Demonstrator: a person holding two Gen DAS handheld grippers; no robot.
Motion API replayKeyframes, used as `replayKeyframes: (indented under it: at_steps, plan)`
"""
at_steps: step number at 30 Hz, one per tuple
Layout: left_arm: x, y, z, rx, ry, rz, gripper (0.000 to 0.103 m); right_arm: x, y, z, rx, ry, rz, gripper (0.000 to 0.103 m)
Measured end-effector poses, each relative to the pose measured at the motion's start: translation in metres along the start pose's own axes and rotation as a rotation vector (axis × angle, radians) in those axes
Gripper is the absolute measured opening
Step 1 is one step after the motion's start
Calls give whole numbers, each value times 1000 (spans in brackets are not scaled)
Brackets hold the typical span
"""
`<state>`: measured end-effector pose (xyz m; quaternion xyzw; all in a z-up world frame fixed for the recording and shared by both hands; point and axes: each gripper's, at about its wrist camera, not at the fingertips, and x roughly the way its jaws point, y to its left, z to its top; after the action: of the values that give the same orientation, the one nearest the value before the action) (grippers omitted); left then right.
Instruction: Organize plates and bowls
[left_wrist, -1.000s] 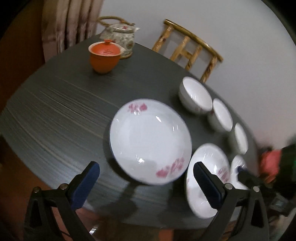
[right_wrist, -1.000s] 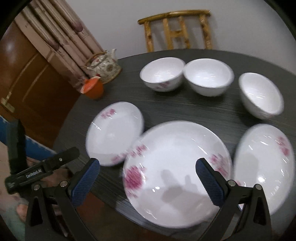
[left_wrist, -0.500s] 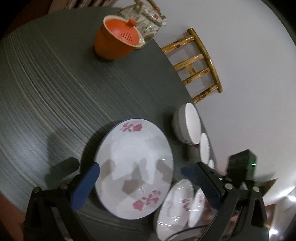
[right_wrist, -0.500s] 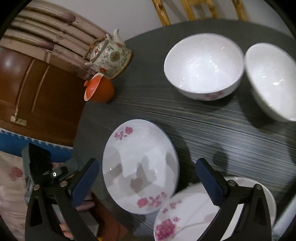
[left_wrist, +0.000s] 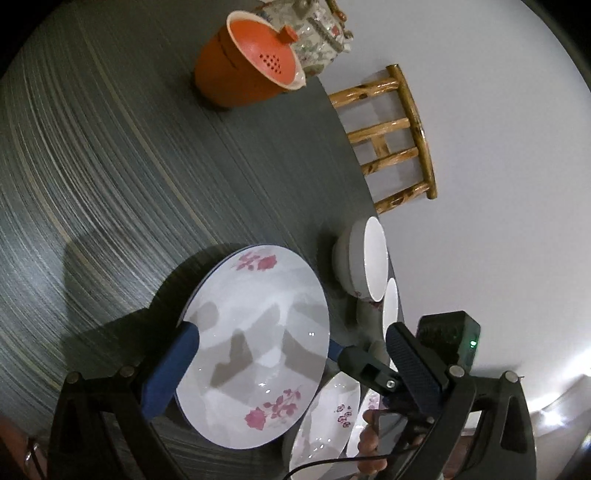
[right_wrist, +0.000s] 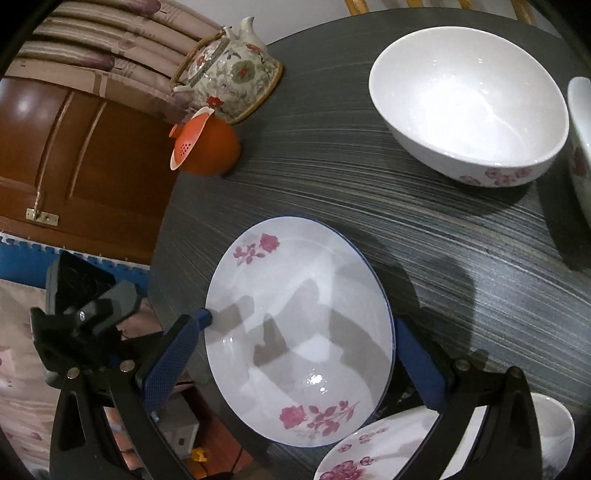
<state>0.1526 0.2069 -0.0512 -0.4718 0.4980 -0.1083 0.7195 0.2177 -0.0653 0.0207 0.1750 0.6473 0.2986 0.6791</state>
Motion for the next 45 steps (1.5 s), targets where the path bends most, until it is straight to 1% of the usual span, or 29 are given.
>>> replayKeyframes:
  at_steps: [3,8,10,12,14,16,19,20,21,24,27,30,34,38,41,43,45]
  plan:
    - [-5,4,-3,-5,0,7,103,3,-2,3,8,20,1,103]
    - [-12,2,-8,-18,-19,42,103,15,0,7,-14,98,-53,103]
    - [-17,2,-11,-19,-24,20,103,18,-1,8,-20,116,-70,103]
    - [-19,3,-11,-14,-30,64,103,21,-2,9,-25,126,-81,103]
    - [-15,9,-11,-30,-25,93,103,23,0,11,-33,130,-88,103]
    - [-9,15,-11,-56,-7,83,103,26,4,13,-43,144,-86,103]
    - [-1,23,-12,-78,6,98,103,30,7,15,-52,153,-92,103]
    - [2,25,-12,-88,13,95,103,31,8,16,-52,154,-85,103]
    - [5,28,-12,-105,19,78,103,32,8,15,-48,158,-75,103]
    - [15,30,-12,-124,48,48,103,32,10,12,-60,158,-90,103]
    - [25,28,-15,-129,80,38,103,32,10,12,-58,159,-83,103]
    - [29,19,-16,-84,65,84,103,35,15,13,-75,154,-101,103]
    - [29,24,-12,-108,80,53,103,29,12,10,-61,141,-90,103]
    - [24,25,-7,-106,52,50,103,27,12,7,-68,137,-101,103]
    - [22,26,-4,-117,49,41,103,26,12,6,-75,129,-99,103]
    - [20,26,-2,-116,38,45,103,27,12,7,-69,121,-94,103]
    - [23,21,-3,-85,39,74,103,27,11,8,-63,110,-91,103]
